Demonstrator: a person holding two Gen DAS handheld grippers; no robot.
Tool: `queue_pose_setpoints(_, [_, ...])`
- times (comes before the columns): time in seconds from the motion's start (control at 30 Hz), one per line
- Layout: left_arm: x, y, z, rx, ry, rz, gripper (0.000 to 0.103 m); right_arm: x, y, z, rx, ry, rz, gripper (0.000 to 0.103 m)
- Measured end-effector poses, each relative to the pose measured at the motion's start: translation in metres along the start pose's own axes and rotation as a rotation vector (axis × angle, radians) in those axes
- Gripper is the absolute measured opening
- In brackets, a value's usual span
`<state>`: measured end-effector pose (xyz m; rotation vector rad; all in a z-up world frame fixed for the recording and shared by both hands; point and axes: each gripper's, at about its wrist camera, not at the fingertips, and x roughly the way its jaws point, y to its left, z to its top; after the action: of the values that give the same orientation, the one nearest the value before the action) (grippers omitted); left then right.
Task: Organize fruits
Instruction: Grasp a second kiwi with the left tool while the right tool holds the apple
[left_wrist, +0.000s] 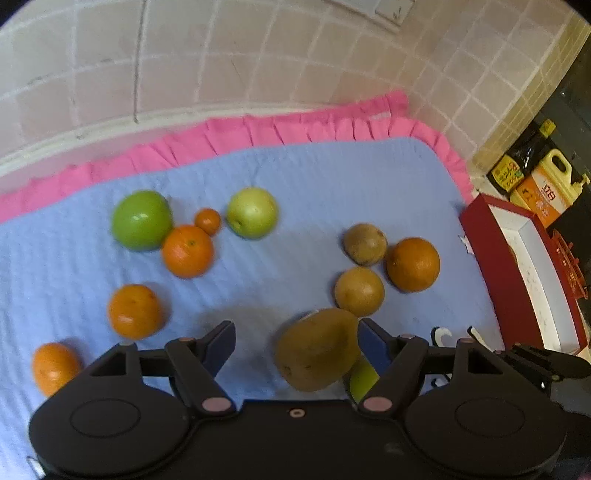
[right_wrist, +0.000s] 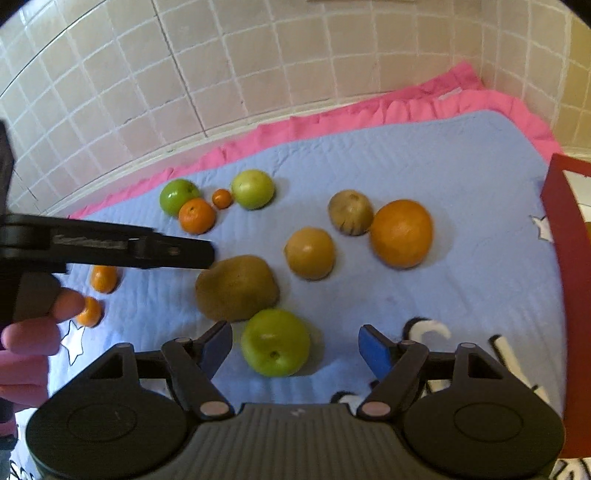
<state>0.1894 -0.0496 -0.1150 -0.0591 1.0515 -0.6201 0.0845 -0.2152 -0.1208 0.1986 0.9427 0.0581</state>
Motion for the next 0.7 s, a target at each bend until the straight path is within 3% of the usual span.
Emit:
queue_pose_setpoints(0.3, [0.025,-0.003,-0.001,-0.013,0.048,-0.035,0.088,0.018,0.008,-0.003,-0.023,0.013,0.006,0.077])
queue_pose_setpoints(0.7, [0.039,-0.01,-0.006,-0.03,0.07,-0.044,0.087,0.034,0.006,-0.004,-0.025,0.038,0.028,0.058])
